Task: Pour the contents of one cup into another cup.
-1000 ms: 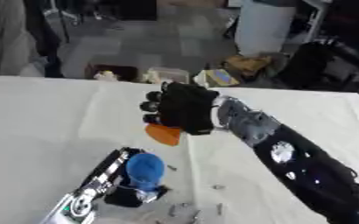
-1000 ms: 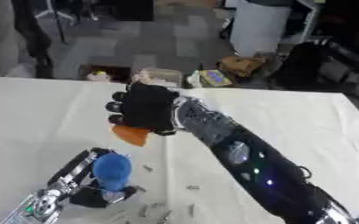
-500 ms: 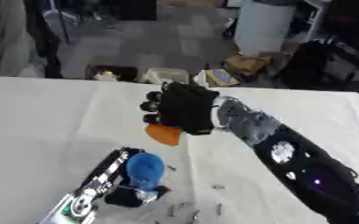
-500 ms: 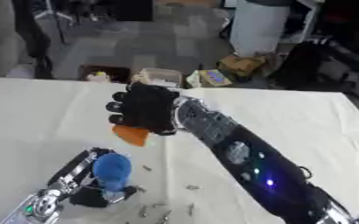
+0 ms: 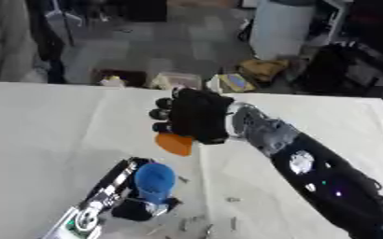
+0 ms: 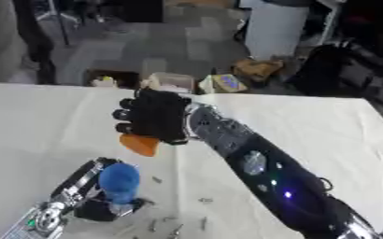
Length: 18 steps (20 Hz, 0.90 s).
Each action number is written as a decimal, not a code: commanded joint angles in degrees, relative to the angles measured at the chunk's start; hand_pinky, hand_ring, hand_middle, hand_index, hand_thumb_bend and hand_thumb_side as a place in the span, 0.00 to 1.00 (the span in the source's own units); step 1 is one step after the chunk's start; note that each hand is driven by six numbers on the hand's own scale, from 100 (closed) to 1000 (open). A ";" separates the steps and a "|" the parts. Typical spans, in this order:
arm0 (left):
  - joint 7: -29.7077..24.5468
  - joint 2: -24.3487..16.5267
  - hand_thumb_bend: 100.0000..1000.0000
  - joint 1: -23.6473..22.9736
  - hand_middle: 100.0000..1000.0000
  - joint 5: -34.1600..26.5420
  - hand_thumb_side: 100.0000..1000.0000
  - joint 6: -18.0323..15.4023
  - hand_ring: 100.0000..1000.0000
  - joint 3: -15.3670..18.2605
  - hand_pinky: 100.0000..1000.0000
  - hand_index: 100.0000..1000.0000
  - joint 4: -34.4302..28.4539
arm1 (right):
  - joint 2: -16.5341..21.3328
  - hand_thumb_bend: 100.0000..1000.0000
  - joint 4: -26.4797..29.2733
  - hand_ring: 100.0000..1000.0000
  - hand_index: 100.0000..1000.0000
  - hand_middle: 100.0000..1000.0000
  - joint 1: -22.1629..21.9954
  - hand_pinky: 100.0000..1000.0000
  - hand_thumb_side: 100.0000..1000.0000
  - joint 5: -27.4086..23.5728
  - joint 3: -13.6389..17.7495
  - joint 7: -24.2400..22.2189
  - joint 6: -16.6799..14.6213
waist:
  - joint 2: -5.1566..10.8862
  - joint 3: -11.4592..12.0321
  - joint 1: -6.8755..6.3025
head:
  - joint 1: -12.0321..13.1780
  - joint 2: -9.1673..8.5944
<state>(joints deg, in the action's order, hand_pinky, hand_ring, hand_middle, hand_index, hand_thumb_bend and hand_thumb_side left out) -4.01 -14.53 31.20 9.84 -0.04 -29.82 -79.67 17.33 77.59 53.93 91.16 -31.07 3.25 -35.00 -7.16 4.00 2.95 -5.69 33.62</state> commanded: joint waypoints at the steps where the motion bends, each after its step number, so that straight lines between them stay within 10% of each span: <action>1: 0.19 -0.17 0.40 1.07 0.09 -0.27 0.00 0.05 0.15 0.25 0.00 0.42 -1.09 | 0.59 0.06 0.41 0.54 0.62 0.50 1.26 0.50 0.00 0.01 0.72 0.25 -0.02 | 0.98 -0.01 -0.37 | 0.06 -0.56; 18: 13.72 -1.06 0.60 -1.27 0.16 6.48 0.11 -0.49 0.21 5.88 0.15 0.47 2.43 | 2.81 0.05 5.62 0.50 0.62 0.47 0.01 0.45 0.00 -7.09 5.63 0.45 5.28 | 0.87 -0.45 -0.59 | 0.70 -0.94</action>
<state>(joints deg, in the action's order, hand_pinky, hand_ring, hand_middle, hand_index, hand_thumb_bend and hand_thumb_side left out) 7.66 -14.60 29.25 15.41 -0.41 -25.30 -77.00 18.53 81.36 53.03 85.67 -26.90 3.60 -30.68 -7.15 3.54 2.62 -5.22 33.20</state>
